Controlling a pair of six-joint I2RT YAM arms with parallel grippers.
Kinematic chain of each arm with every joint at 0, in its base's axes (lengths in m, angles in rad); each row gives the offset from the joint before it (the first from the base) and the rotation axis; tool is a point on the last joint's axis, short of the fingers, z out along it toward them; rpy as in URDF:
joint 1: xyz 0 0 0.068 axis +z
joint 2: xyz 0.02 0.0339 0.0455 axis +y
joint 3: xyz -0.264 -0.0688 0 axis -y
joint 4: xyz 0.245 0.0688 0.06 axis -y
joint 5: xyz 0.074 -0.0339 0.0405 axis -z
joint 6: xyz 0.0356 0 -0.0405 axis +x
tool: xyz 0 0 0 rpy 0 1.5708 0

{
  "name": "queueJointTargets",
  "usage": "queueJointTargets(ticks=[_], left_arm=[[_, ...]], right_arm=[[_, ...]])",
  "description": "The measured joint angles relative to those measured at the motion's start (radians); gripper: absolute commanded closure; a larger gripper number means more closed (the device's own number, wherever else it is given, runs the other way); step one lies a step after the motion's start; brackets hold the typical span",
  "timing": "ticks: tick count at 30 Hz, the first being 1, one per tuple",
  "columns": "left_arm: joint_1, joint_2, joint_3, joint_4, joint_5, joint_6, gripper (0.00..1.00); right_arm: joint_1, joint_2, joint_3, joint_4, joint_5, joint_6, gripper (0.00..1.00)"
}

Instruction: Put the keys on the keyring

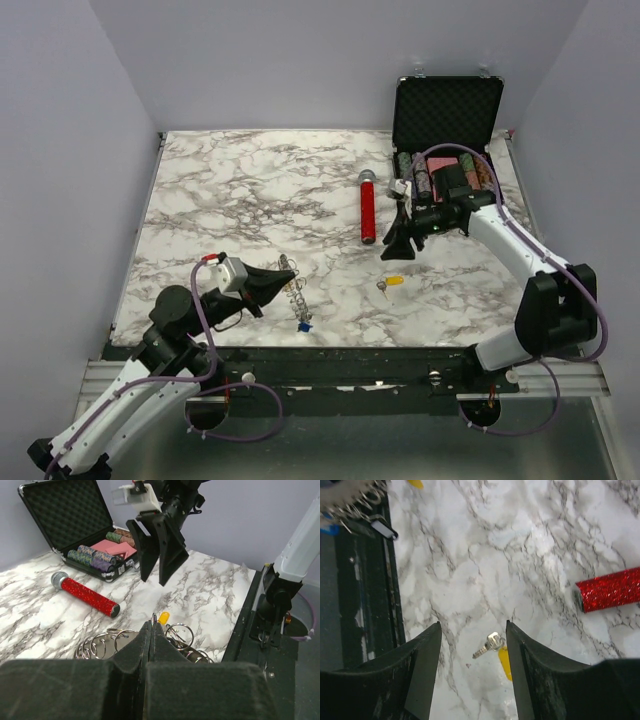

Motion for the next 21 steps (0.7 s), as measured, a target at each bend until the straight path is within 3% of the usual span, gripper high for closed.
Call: queueJointTargets(ticks=[9, 21], left_arm=[[0.009, 0.064, 0.034, -0.155, 0.029, 0.117, 1.00], [0.014, 0.055, 0.035, -0.230, 0.060, 0.217, 1.00]], right_arm=[[0.001, 0.071, -0.114, -0.107, 0.113, -0.461, 0.35], [0.003, 0.336, 0.015, -0.190, 0.174, -0.666, 0.43]])
